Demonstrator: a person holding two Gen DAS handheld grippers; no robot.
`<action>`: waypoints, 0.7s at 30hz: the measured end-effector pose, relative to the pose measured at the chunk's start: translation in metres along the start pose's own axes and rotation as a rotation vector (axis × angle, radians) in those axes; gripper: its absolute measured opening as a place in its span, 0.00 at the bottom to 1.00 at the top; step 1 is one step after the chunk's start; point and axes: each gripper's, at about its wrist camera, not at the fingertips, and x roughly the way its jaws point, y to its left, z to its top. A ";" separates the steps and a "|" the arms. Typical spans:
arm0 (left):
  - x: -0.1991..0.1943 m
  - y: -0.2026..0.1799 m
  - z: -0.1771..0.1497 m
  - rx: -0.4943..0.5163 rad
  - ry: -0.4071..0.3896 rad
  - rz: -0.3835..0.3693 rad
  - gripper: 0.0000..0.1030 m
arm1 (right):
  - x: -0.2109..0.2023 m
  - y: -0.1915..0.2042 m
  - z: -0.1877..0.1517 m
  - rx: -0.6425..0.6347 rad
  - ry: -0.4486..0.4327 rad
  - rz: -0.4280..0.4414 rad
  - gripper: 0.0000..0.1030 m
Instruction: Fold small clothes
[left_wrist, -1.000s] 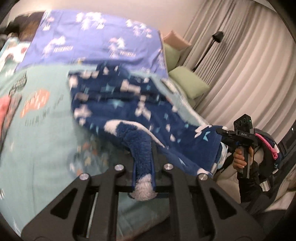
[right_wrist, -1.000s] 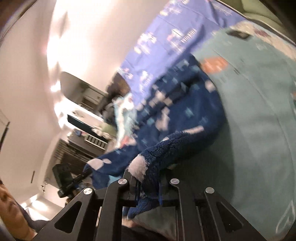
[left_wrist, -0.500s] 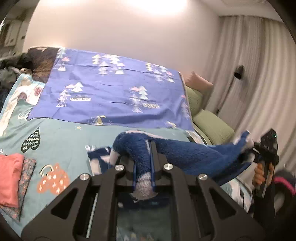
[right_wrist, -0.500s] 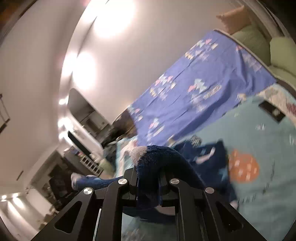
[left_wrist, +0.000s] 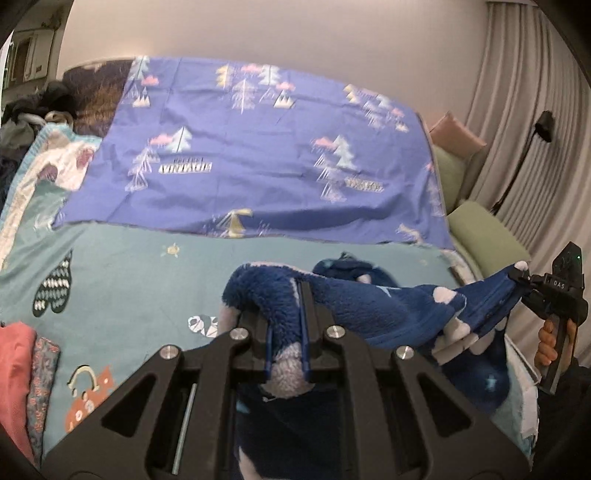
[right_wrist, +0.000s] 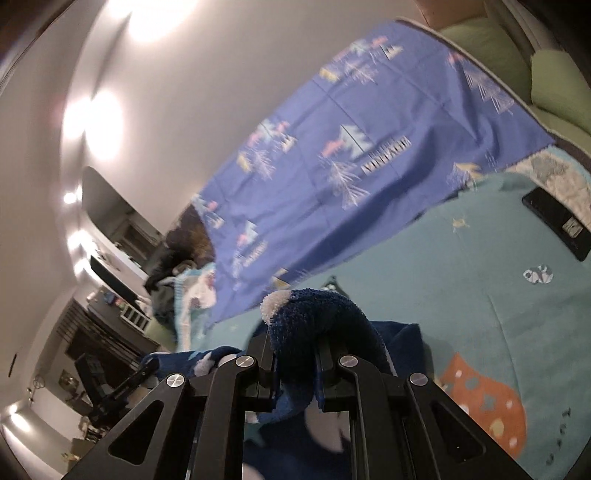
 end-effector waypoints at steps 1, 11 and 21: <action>0.010 0.003 -0.002 0.000 0.013 0.009 0.12 | 0.011 -0.007 0.001 0.004 0.015 -0.017 0.12; 0.104 0.029 -0.035 -0.038 0.226 0.038 0.13 | 0.093 -0.075 -0.011 0.074 0.178 -0.229 0.13; 0.002 0.033 -0.050 0.015 0.158 0.009 0.76 | -0.010 -0.054 -0.032 0.052 0.090 -0.202 0.74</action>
